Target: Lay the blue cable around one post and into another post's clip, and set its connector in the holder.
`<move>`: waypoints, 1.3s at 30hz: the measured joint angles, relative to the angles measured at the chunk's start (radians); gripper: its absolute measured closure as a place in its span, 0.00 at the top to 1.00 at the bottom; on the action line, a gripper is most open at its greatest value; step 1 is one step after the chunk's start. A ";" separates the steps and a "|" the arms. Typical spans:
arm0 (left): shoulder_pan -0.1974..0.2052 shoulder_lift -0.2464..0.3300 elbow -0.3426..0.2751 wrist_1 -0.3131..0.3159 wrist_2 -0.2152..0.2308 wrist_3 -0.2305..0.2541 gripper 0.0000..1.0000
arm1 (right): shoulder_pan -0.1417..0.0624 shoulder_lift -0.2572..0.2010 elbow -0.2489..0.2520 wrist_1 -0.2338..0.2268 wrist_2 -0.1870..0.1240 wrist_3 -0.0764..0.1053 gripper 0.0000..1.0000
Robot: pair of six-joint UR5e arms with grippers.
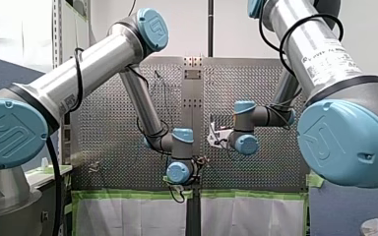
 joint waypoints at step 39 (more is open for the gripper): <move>0.011 0.000 0.000 -0.013 -0.103 0.279 0.05 | -0.203 0.194 -0.004 -0.065 -0.062 0.010 0.00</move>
